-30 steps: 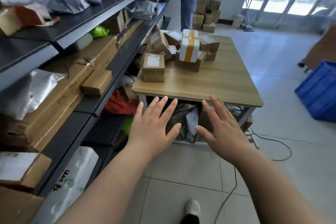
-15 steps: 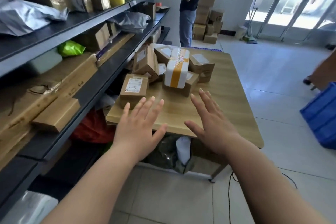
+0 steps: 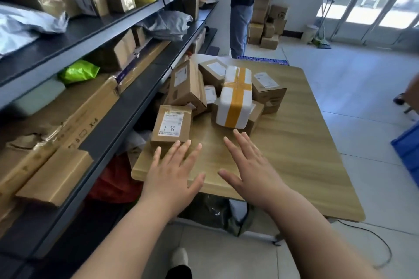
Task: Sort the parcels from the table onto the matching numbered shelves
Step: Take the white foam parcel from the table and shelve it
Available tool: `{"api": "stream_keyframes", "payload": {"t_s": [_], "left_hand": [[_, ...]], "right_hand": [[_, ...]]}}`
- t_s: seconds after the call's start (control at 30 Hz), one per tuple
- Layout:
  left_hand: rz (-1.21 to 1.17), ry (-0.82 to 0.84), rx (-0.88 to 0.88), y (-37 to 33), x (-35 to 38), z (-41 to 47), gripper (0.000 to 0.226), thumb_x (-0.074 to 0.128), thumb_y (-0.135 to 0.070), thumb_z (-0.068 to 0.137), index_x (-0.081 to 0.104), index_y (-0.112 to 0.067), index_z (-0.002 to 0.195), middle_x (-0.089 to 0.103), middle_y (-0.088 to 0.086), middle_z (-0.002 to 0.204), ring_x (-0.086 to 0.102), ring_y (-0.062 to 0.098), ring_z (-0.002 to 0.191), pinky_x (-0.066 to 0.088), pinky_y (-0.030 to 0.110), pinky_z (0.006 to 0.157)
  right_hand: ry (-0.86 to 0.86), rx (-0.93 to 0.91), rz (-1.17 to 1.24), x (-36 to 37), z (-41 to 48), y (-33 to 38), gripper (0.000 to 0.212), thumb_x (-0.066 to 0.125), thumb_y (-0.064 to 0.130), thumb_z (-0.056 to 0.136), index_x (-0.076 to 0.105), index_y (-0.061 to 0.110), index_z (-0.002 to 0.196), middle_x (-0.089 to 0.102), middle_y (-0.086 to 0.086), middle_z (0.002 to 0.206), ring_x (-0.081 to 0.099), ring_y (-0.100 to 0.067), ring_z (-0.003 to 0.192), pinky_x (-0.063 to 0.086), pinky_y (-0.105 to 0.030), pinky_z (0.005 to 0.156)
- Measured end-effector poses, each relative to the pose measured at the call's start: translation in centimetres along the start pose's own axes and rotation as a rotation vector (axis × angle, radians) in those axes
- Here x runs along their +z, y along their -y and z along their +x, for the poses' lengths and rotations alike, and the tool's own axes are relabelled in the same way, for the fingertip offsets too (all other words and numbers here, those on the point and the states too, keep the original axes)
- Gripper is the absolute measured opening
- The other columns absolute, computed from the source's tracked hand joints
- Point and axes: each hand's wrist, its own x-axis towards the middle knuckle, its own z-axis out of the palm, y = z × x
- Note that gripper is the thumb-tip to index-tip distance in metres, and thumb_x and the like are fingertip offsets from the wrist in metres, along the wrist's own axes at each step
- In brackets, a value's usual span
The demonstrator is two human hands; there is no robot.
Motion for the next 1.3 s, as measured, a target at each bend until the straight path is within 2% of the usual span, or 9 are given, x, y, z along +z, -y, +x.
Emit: {"api": "stream_keyframes", "payload": {"t_s": [0.13,0.33,0.57,0.67,0.8,0.93,1.03,1.13,1.3], "left_hand": [[-0.012,-0.012,0.073,2.2,-0.8,5.5,0.073,-0.002,-0.067,0.083,-0.014,-0.039,0.149,-0.010,-0.008,0.161,-0.014,0.011,0.147,-0.010,0.044,0.119],[-0.037,-0.004,0.218,3.4,-0.6,11.7,0.065,0.015,-0.060,0.096,-0.011,-0.037,0.151,-0.008,-0.009,0.161,-0.013,0.012,0.147,-0.009,0.043,0.119],[-0.027,0.025,0.326,4.1,0.6,14.1,0.066,0.007,-0.063,0.091,-0.013,-0.038,0.149,-0.007,-0.009,0.162,-0.011,0.012,0.148,-0.010,0.044,0.119],[-0.031,0.028,0.320,4.8,0.5,15.3,0.066,0.009,-0.062,0.092,-0.013,-0.038,0.149,-0.007,-0.008,0.162,-0.012,0.012,0.148,-0.008,0.045,0.120],[-0.030,0.018,0.307,5.4,0.3,16.5,0.080,-0.011,-0.065,0.075,-0.011,-0.038,0.150,-0.004,-0.008,0.162,-0.009,0.012,0.148,-0.008,0.043,0.119],[-0.011,0.047,0.263,6.0,0.4,17.6,0.071,0.000,-0.065,0.086,-0.012,-0.038,0.150,-0.008,-0.008,0.162,-0.012,0.012,0.148,-0.009,0.043,0.119],[0.002,0.056,0.222,6.2,0.5,18.2,0.078,-0.010,-0.065,0.077,-0.014,-0.038,0.150,-0.008,-0.009,0.161,-0.012,0.011,0.148,-0.011,0.041,0.117],[-0.018,0.084,0.172,6.2,0.5,19.0,0.083,-0.012,-0.065,0.072,-0.011,-0.039,0.150,-0.008,-0.009,0.162,-0.011,0.011,0.148,-0.009,0.041,0.117],[-0.001,0.097,0.116,5.9,0.0,20.9,0.085,-0.015,-0.064,0.068,-0.013,-0.039,0.150,-0.009,-0.008,0.162,-0.012,0.011,0.147,-0.009,0.042,0.118]], "right_hand": [[-0.039,0.098,-0.001,-1.6,3.6,-0.3,0.074,0.034,0.059,0.094,-0.007,0.034,0.151,-0.023,0.011,0.157,-0.028,0.000,0.135,-0.007,-0.029,0.118],[-0.123,0.276,0.044,-1.1,6.8,-0.7,0.074,0.035,0.056,0.096,-0.005,0.031,0.152,-0.024,0.010,0.157,-0.027,-0.001,0.138,-0.007,-0.029,0.117],[-0.103,0.386,0.097,-0.1,9.0,-0.3,0.076,0.036,0.058,0.095,-0.005,0.032,0.153,-0.023,0.009,0.158,-0.023,-0.007,0.144,-0.002,-0.032,0.119],[-0.138,0.386,0.104,-0.8,10.4,-0.1,0.075,0.037,0.057,0.095,-0.004,0.031,0.153,-0.023,0.008,0.158,-0.022,-0.008,0.144,-0.001,-0.031,0.117],[-0.172,0.418,0.132,-1.3,12.7,-0.1,0.077,0.040,0.056,0.095,-0.001,0.028,0.154,-0.019,0.004,0.160,-0.017,-0.013,0.146,0.001,-0.032,0.118],[-0.188,0.506,0.116,-1.6,17.1,-0.9,0.088,0.049,0.059,0.090,-0.001,0.025,0.154,-0.012,-0.003,0.161,-0.011,-0.019,0.148,0.002,-0.035,0.119],[-0.155,0.591,0.125,-1.9,21.2,-2.3,0.096,0.052,0.065,0.084,-0.002,0.025,0.153,-0.007,-0.008,0.161,-0.007,-0.027,0.148,0.005,-0.041,0.120],[-0.081,0.661,0.106,-1.3,24.3,-4.0,0.102,0.053,0.070,0.080,-0.001,0.026,0.153,-0.006,-0.011,0.161,-0.007,-0.035,0.147,0.007,-0.047,0.119],[0.017,0.690,0.035,0.1,26.9,-6.0,0.107,0.051,0.077,0.076,-0.004,0.027,0.152,-0.012,-0.013,0.160,-0.011,-0.036,0.146,0.011,-0.064,0.111]]}}
